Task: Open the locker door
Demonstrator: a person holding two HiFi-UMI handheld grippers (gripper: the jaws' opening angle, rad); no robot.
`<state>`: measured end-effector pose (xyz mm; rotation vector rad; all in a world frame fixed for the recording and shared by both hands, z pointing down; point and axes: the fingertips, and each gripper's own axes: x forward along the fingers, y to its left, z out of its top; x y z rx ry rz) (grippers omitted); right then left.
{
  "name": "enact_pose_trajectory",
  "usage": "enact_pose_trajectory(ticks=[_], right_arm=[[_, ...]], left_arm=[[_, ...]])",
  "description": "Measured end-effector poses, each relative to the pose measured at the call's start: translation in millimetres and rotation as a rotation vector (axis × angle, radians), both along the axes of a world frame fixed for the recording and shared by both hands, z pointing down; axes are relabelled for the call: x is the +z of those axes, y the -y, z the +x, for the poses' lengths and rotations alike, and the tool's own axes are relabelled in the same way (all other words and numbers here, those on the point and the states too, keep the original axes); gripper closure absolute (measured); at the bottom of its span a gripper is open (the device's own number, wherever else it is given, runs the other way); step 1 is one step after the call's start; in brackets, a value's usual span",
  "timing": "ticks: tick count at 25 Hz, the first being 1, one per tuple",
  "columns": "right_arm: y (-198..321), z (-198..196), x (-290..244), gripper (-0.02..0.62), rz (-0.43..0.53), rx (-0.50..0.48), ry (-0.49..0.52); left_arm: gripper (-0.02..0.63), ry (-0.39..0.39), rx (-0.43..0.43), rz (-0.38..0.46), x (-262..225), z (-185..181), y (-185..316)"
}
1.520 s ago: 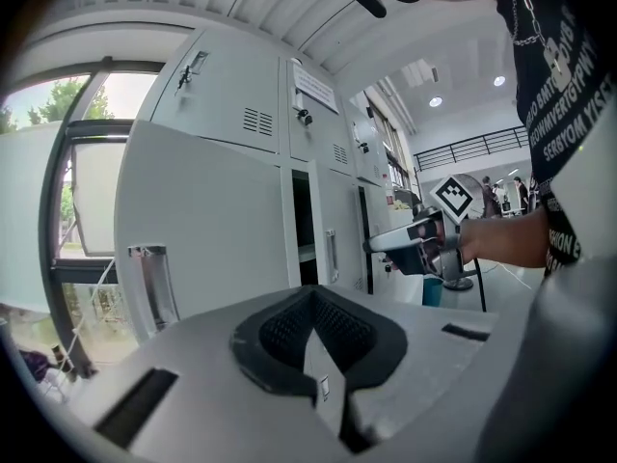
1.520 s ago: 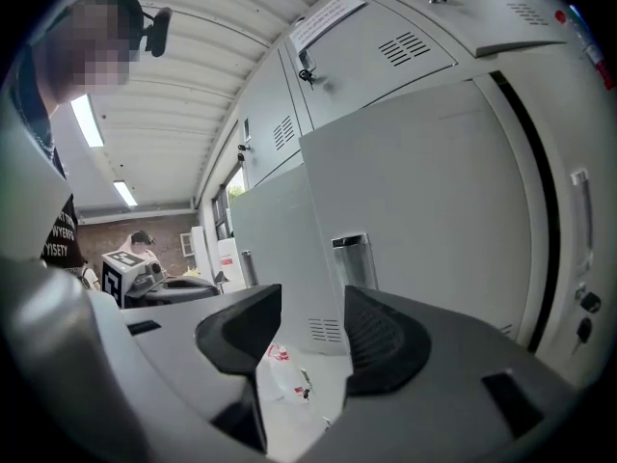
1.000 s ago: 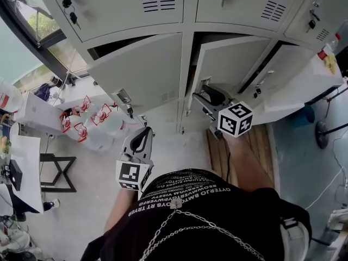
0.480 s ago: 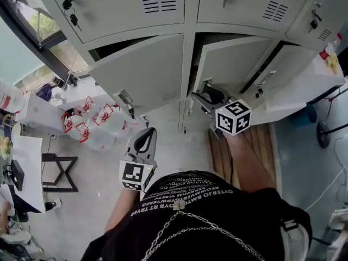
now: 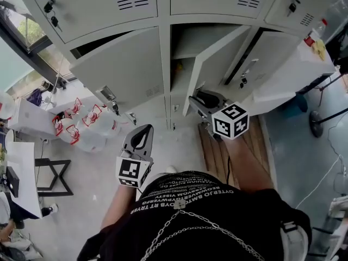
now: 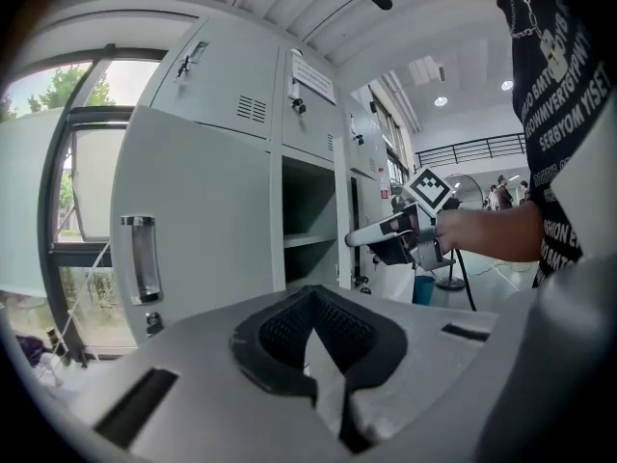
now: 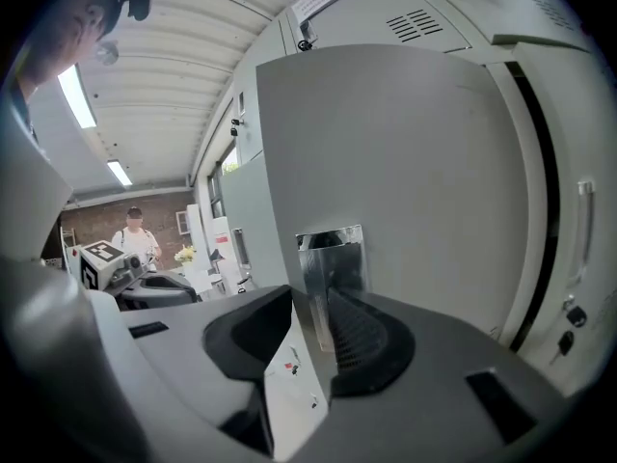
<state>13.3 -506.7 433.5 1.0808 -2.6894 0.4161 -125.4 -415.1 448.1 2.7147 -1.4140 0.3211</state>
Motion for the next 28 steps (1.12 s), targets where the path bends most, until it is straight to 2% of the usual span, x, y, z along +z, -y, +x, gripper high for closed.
enact_pose_trajectory(ticks=[3, 7, 11, 14, 17, 21, 25, 28], right_arm=[[-17, 17, -1, 0.477, -0.011, -0.027, 0.006], [-46, 51, 1, 0.468, -0.024, -0.038, 0.001], [-65, 85, 2, 0.461, -0.021, -0.034, 0.019], [-74, 114, 4, 0.406, -0.022, -0.004, 0.035], [-82, 138, 3, 0.405, -0.014, 0.023, 0.052], [-91, 167, 5, 0.415, -0.016, 0.053, 0.062], [-94, 196, 3, 0.423, 0.011, 0.076, 0.02], [-96, 210, 7, 0.422, 0.004, 0.079, 0.04]], left_arm=[[0.603, -0.002, 0.037, -0.025, 7, 32, -9], [0.603, -0.023, 0.102, -0.003, -9, 86, -32], [0.603, -0.017, 0.121, -0.009, -6, 116, -43], [0.603, -0.003, 0.121, -0.018, -8, 135, -50], [0.603, 0.014, 0.115, 0.001, -13, 145, -58], [0.603, -0.006, 0.088, -0.046, -2, 149, -64], [0.603, -0.002, 0.083, -0.007, -16, 164, -68], [0.603, -0.029, 0.073, -0.007, -25, 173, -73]])
